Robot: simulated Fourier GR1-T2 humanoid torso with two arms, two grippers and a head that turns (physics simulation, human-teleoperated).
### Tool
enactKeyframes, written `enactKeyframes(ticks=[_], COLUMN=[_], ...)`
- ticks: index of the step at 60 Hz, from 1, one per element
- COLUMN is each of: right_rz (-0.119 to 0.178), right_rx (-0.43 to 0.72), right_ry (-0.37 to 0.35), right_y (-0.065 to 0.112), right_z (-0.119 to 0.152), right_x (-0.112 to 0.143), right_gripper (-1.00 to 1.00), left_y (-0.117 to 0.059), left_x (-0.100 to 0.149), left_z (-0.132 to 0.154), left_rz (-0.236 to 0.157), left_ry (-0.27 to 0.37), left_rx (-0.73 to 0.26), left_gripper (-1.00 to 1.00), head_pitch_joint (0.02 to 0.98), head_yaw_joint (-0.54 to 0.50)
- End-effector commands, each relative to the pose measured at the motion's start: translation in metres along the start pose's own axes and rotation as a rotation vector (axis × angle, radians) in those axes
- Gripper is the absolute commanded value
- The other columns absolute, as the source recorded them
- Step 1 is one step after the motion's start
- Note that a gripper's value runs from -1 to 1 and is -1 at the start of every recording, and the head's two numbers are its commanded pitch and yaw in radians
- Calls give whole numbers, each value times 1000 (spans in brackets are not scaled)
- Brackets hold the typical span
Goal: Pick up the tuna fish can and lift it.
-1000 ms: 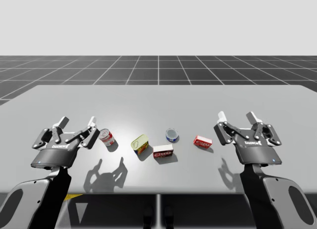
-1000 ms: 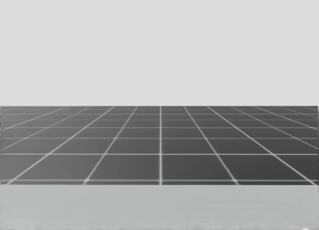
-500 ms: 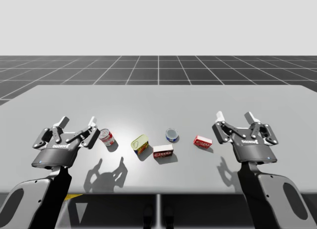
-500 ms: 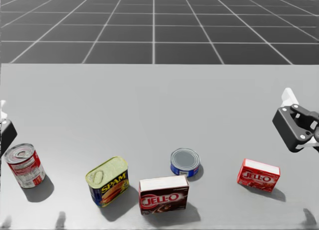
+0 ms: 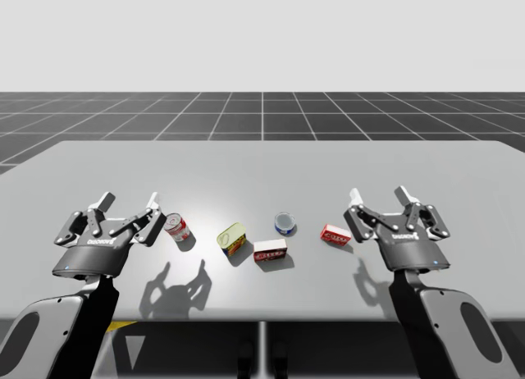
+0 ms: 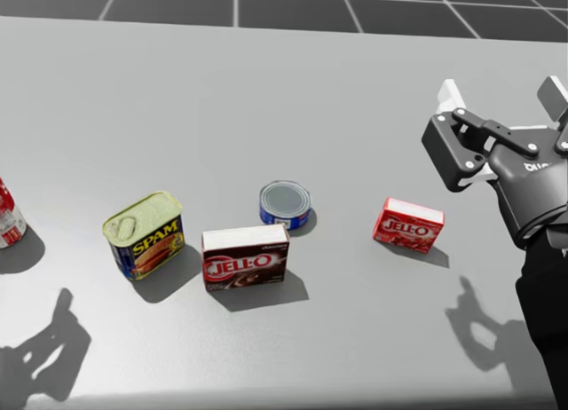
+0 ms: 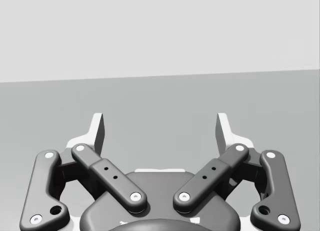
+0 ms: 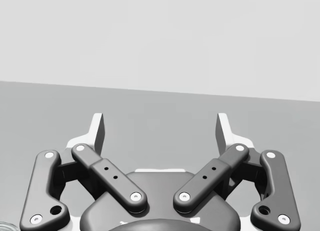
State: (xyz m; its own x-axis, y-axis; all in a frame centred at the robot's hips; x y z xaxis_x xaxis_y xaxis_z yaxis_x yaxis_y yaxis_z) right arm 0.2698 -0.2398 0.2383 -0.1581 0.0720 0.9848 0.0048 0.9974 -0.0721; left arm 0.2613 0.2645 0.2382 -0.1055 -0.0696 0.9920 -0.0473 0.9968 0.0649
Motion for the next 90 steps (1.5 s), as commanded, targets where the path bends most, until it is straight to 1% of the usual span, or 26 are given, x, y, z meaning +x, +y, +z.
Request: enactKeyframes(ticks=[1, 3, 4, 6, 12, 15, 16, 17, 22, 24, 29, 30, 34, 42, 45, 49, 51, 54, 56, 59, 63, 69, 74, 77, 86, 90], right_rz=[-15, -38, -60, -88, -150, -152, -171, -174, -164, -188, -227, -229, -214, -209, -191, -187, -174, -167, -142, -125, -115, -92, -51, -49, -12, -5], right_rx=[111, 147, 180, 214, 342, 375, 401, 409, 451, 485, 554, 561, 583, 607, 613, 612, 607, 603, 590, 579, 577, 563, 544, 536, 509, 507], right_ry=[31, 40, 50, 63, 120, 138, 152, 158, 177, 201, 250, 256, 274, 324, 341, 361, 369, 375, 385, 393, 409, 416, 406, 403, 400, 402], right_y=[14, 16, 19, 21, 25, 25, 25, 25, 24, 24, 25, 25, 27, 34, 38, 42, 45, 46, 49, 51, 55, 60, 66, 69, 79, 82], right_z=[9, 12, 14, 17, 27, 31, 34, 35, 43, 49, 57, 59, 64, 70, 72, 73, 73, 72, 69, 65, 60, 52, 45, 42, 30, 27], right_x=[0, 2, 3, 5, 8, 7, 7, 7, 4, -1, -10, -12, -20, -36, -45, -54, -60, -62, -69, -74, -82, -89, -91, -91, -94, -96], right_gripper=[-1000, -1000, -1000, -1000, -1000, -1000, -1000, -1000, -1000, -1000, -1000, -1000, -1000, -1000, -1000, -1000, -1000, -1000, -1000, -1000, -1000, -1000, -1000, -1000, -1000, -1000], left_y=[-1, -1, -1, -1, -1, -1, -2, -2, -2, -2, -3, -3, -3, -4, -4, -4, -4, -4, -4, -4, -4, -4, -5, -5, -5, -4], left_x=[0, 0, 0, 0, 0, 0, 0, 0, 0, 0, -1, -1, -1, -1, -1, -1, -1, -1, -1, -1, -1, -1, -1, -1, 0, 0], left_z=[1, 1, 1, 1, 1, 1, 1, 1, 1, 1, 1, 1, 1, 1, 1, 1, 1, 2, 2, 2, 2, 2, 2, 2, 2, 2], left_rz=[4, 5, 5, 5, 8, 8, 8, 8, 6, 6, 5, 5, 6, 7, 7, 7, 7, 7, 7, 6, 6, 7, 8, 7, 10, 11], left_ry=[2, 2, 2, 2, 2, 3, 3, 3, 4, 5, 6, 6, 7, 8, 9, 8, 8, 8, 8, 8, 9, 9, 9, 8, 8, 8], left_rx=[-4, -6, -6, -7, -7, -8, -8, -9, -10, -11, -12, -12, -13, -14, -15, -14, -14, -15, -15, -15, -15, -14, -13, -13, -13, -12], left_gripper=[-1000, -1000, -1000, -1000, -1000, -1000, -1000, -1000, -1000, -1000, -1000, -1000, -1000, -1000, -1000, -1000, -1000, -1000, -1000, -1000, -1000, -1000, -1000, -1000, -1000, -1000], head_pitch_joint=[799, 799, 799, 797, 799, 801, 803, 803, 805, 806, 806, 806, 806, 805, 804, 806, 807, 807, 808, 808, 808, 808, 809, 808, 808, 808], head_yaw_joint=[-109, -108, -107, -107, -107, -106, -107, -106, -108, -111, -112, -112, -112, -110, -108, -107, -107, -107, -107, -107, -107, -106, -104, -103, -98, -96])
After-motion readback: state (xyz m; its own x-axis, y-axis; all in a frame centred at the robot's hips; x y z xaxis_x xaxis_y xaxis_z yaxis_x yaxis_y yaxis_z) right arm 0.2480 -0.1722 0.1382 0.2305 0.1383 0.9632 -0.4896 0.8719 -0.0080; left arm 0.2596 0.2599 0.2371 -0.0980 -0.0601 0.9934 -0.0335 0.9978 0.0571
